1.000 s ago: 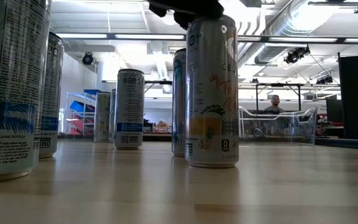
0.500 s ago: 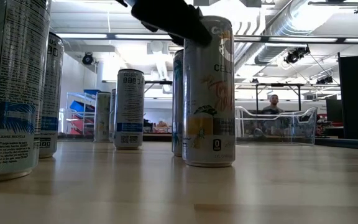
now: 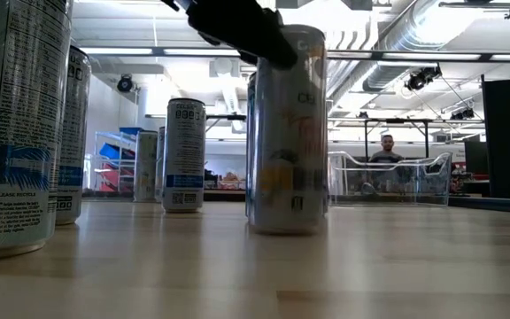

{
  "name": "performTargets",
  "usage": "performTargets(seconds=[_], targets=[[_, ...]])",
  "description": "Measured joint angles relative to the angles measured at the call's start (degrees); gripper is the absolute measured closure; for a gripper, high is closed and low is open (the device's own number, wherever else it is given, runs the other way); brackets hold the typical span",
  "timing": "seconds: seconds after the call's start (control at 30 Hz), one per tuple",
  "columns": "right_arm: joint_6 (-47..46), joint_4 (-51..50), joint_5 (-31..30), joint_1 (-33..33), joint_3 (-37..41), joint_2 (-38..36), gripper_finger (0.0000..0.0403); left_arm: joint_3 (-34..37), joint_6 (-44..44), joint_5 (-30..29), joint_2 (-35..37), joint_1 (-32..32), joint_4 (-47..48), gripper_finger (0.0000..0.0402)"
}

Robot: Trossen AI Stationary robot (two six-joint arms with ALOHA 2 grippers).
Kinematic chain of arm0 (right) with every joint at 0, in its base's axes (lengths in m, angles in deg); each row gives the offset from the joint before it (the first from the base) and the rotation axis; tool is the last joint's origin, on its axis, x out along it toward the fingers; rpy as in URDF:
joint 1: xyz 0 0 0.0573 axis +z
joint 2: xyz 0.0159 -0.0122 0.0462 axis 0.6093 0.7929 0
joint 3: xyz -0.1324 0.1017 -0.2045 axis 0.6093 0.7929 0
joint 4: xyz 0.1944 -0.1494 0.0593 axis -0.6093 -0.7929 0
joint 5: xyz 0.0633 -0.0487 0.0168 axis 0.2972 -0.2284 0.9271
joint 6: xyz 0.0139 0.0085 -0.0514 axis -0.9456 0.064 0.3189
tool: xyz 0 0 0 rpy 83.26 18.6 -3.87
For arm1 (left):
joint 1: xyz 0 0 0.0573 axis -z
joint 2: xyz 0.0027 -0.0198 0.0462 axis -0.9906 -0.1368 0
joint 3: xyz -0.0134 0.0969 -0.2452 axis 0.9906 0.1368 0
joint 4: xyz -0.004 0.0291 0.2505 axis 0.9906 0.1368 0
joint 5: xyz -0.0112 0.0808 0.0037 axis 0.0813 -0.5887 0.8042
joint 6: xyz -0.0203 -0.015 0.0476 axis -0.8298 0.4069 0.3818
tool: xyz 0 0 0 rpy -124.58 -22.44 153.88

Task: Sort soda cans
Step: Put the white-yellow soda can into the top left transparent bin

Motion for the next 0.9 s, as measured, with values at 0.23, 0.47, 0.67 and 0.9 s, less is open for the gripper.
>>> performTargets(seconds=[0.23, 0.47, 0.67, 0.9], targets=[[-0.50, -0.89, 0.02, 0.00, 0.00, -0.01, 0.0082, -0.16, -0.52, -4.26, 11.20, 0.41, -1.66, 0.0152], [-1.34, -1.25, 0.02, 0.00, -0.01, 0.00, 0.0082, -0.30, -1.38, -17.12, 26.00, 1.83, 2.01, 0.0152], [-1.33, -1.71, -0.31, 0.00, -0.02, -0.01, 0.0082, -0.28, -0.10, -36.78, 34.31, -0.58, 13.00, 0.0152], [-1.33, -1.75, -1.57, -0.02, -0.02, -0.01, 0.0082, -0.28, -9.36, -38.27, 40.74, -11.69, 28.56, 0.0152]])
